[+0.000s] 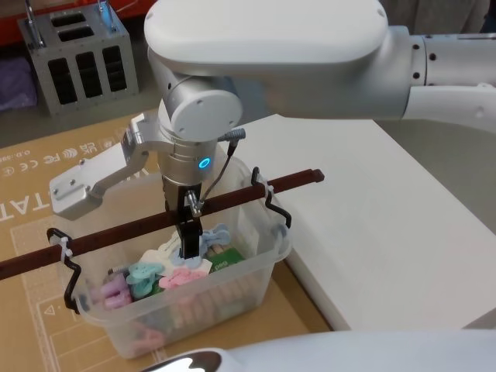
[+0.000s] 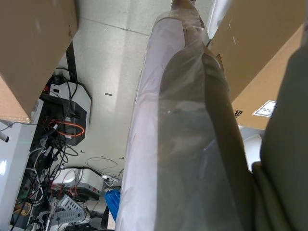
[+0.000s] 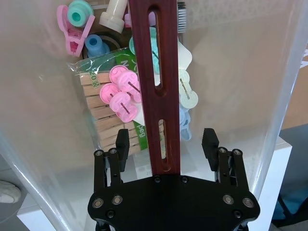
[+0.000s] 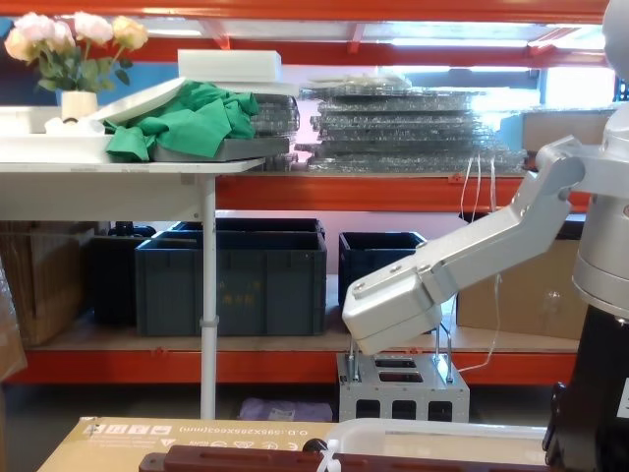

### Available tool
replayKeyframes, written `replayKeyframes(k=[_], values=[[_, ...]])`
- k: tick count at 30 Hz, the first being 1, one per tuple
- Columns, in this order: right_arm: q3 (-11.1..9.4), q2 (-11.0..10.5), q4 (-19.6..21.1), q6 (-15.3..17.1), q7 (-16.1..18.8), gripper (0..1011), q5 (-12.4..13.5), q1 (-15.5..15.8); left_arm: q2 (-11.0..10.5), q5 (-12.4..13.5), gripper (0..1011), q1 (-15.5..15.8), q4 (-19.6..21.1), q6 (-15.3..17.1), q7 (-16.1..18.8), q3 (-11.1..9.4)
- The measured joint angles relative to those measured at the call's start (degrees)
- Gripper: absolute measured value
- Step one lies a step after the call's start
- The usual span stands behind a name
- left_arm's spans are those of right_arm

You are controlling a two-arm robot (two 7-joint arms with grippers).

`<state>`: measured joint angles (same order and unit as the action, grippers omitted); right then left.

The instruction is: Use one hand to grasp the basket and place it at the designated location.

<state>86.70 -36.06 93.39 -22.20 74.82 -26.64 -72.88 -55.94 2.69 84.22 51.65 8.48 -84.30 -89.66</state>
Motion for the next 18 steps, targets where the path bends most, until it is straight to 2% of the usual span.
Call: replayKeyframes(k=[3,5,6,7,11,14,15,16,18], values=[[-0.1,-0.2,0.1,0.0,-0.2,882,-0.1,0.0,0.0,0.0,0,0.0,0.0,0.0,0.0,0.0],[-0.2,-0.3,0.1,0.0,-0.3,789,-0.1,0.0,0.0,0.0,0,0.0,0.0,0.0,0.0,0.0],[-0.2,-0.3,0.1,0.0,-0.3,789,-0.1,0.0,0.0,0.0,0,0.0,0.0,0.0,0.0,0.0],[-0.2,-0.3,0.1,0.0,-0.4,731,-0.1,0.1,0.0,0.0,0,0.0,0.0,0.0,0.0,0.0],[-0.3,-0.3,0.0,0.0,-0.5,612,-0.1,0.1,0.0,0.0,0,0.0,0.0,0.0,0.0,0.0],[-0.4,-0.3,-0.1,0.0,-0.5,554,-0.1,0.1,0.0,0.0,0,0.0,0.0,0.0,0.0,0.0],[-0.5,-0.3,-0.2,-0.1,-0.5,469,-0.1,0.1,0.0,0.0,0,0.0,0.0,0.0,0.0,0.0],[-0.5,-0.3,-0.2,-0.1,-0.5,469,-0.1,0.1,0.0,0.0,0,0.0,0.0,0.0,0.0,0.0],[-0.6,-0.3,-0.4,-0.1,-0.5,386,0.0,0.1,0.0,0.0,0,0.0,0.0,0.0,0.0,0.0]])
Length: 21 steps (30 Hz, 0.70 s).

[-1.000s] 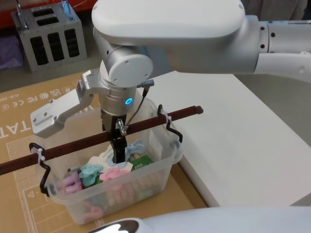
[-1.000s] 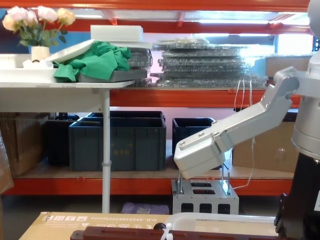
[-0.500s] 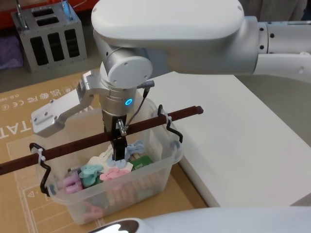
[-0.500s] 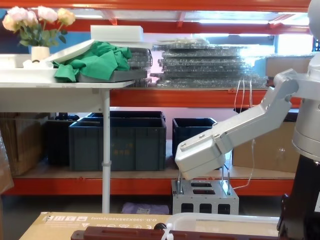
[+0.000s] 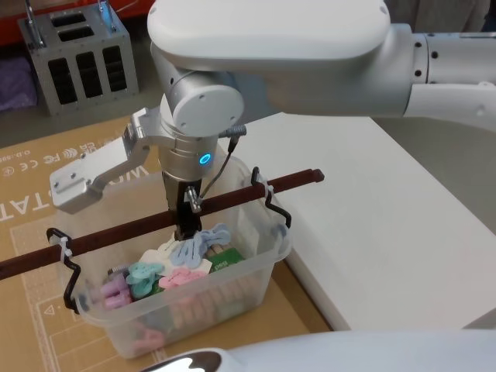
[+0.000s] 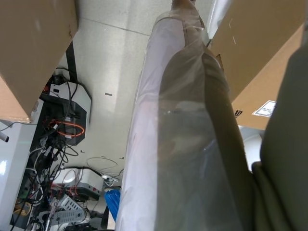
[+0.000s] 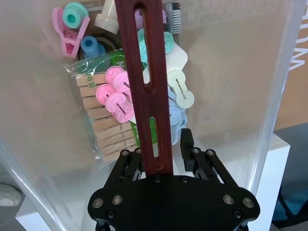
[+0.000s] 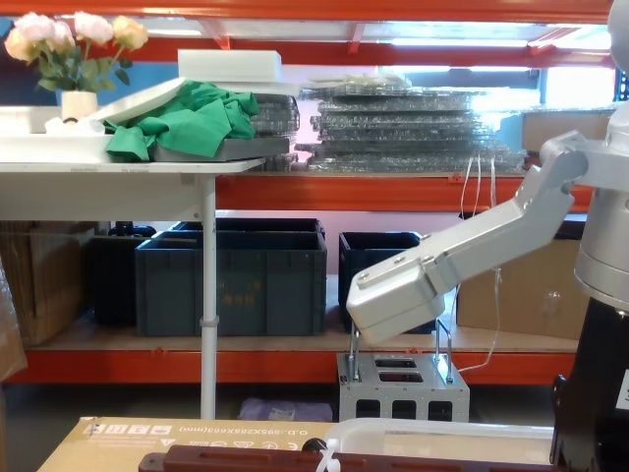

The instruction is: Use one hand to grasp the basket and place it at the designated location.

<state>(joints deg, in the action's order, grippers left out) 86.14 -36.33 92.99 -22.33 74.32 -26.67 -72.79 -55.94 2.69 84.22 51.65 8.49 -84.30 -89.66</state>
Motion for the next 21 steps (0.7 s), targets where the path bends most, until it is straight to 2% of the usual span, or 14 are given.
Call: replayKeyframes(k=[1,3,4,11,14,21], values=[[-0.1,0.0,-0.1,0.0,0.0,367,0.0,0.0,0.0,0.0,0,0.0,0.0,0.0,0.0,0.0],[-0.1,0.0,-0.3,-0.2,-0.1,262,0.1,-0.1,0.0,0.0,0,0.0,0.0,0.0,0.0,0.0],[-0.1,0.0,-0.3,-0.2,-0.1,262,0.1,-0.1,0.0,0.0,0,0.0,0.0,0.0,0.0,0.0],[-0.3,0.1,-0.6,-0.6,-0.3,37,0.3,-0.1,0.0,0.0,0,0.0,0.0,0.0,0.0,0.0],[-0.4,0.0,-0.7,-0.7,-0.4,3,0.5,-0.1,0.0,0.0,0,0.0,0.0,0.0,0.0,0.0],[-1.1,-0.2,-1.5,-1.0,-0.9,0,1.5,-0.1,0.0,0.0,0,0.0,0.0,0.0,0.0,0.0]])
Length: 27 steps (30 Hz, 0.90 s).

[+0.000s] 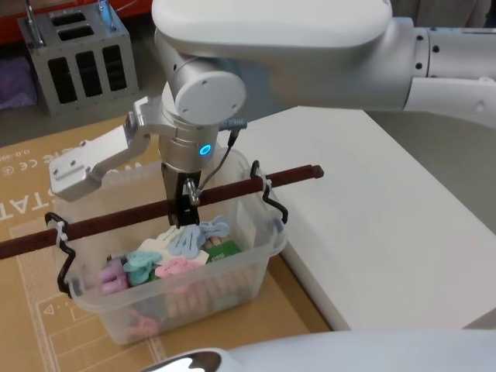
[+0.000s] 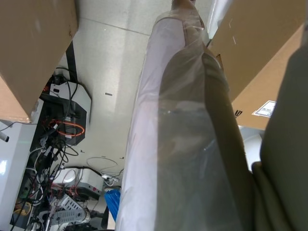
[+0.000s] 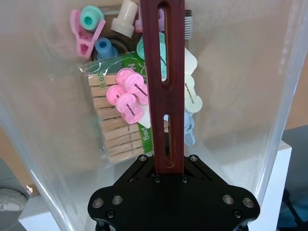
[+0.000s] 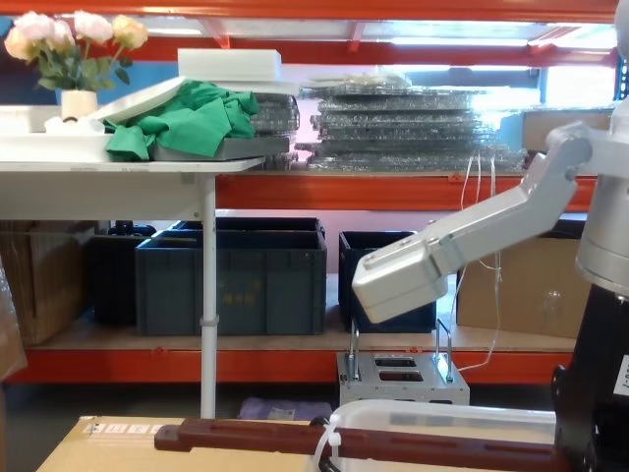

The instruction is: Use one hand to grasp the basket and place it at the designated location.

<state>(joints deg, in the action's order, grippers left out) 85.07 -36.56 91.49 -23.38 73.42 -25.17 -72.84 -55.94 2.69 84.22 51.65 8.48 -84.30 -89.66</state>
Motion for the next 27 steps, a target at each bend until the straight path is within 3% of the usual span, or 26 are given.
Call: replayKeyframes(k=[7,13,22,27], values=[[-1.2,-0.8,0.0,-0.5,0.6,0,2.8,-0.6,0.0,0.0,0,0.0,0.0,0.0,0.0,0.0],[-3.1,-3.1,2.0,-0.3,1.5,0,5.6,-2.0,0.0,0.0,0,0.0,0.0,0.0,0.0,0.0],[-4.4,-4.5,2.3,-0.1,2.0,0,6.6,-2.6,0.0,0.0,0,0.0,0.0,0.0,0.0,0.0],[-5.8,-6.2,1.6,2.7,3.5,0,7.6,-3.4,0.0,0.0,0,0.0,0.0,0.0,0.0,0.0]])
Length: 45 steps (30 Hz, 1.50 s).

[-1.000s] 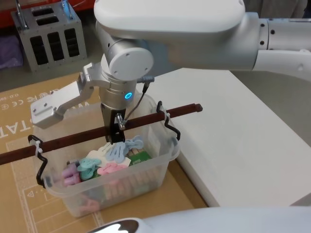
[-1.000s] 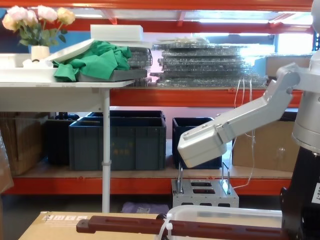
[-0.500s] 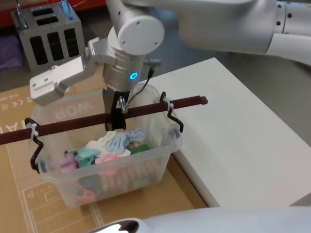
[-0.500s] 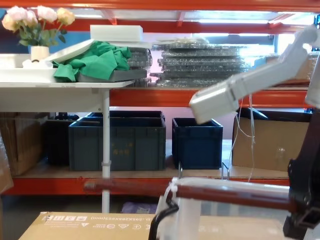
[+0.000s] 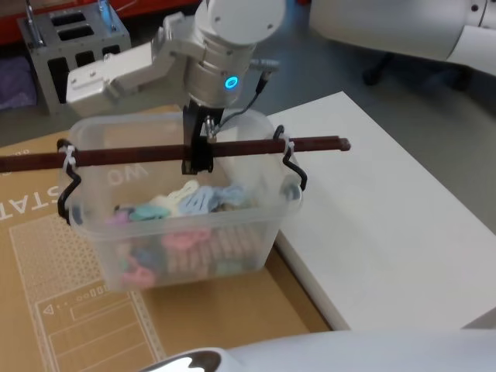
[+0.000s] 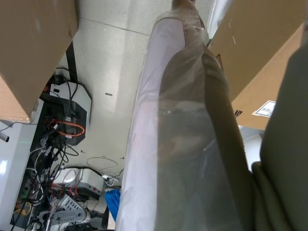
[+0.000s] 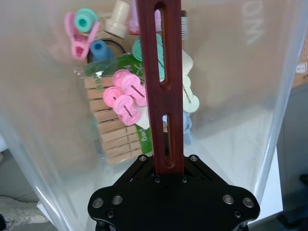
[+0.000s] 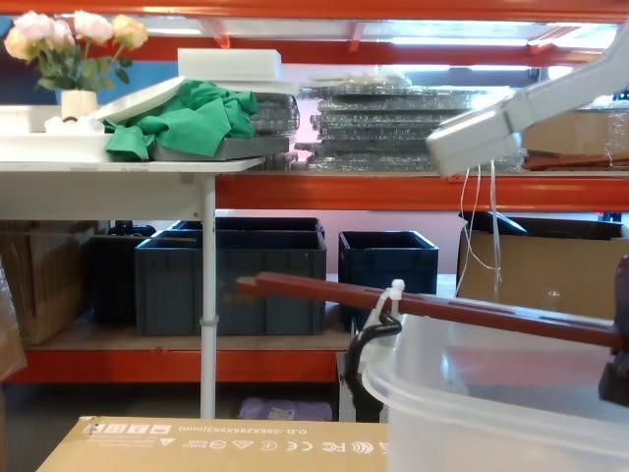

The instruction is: Use one hand to grasp the basket and place it at the designated location.

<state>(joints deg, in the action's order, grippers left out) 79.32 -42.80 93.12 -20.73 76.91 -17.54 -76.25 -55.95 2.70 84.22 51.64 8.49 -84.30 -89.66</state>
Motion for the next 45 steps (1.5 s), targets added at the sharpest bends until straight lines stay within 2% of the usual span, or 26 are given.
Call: replayKeyframes(k=[14,22,27,42,45], values=[[-2.7,-1.9,-3.0,3.2,2.1,0,1.8,-0.5,0.0,0.0,0,0.0,0.0,0.0,0.0,0.0],[-4.5,-3.3,-6.1,7.0,4.2,0,3.1,-0.8,0.0,0.0,0,0.0,0.0,0.0,0.0,0.0],[-5.7,-4.3,-7.8,8.1,4.7,0,4.0,-0.7,0.0,0.0,0,0.0,0.0,0.0,0.0,0.0],[-8.3,-8.9,-10.6,9.1,5.2,0,4.2,0.4,0.0,0.0,0,0.0,0.0,0.0,0.0,0.0],[-9.3,-10.5,-12.5,10.7,5.5,0,5.1,1.1,0.0,0.0,0,0.0,0.0,0.0,0.0,0.0]])
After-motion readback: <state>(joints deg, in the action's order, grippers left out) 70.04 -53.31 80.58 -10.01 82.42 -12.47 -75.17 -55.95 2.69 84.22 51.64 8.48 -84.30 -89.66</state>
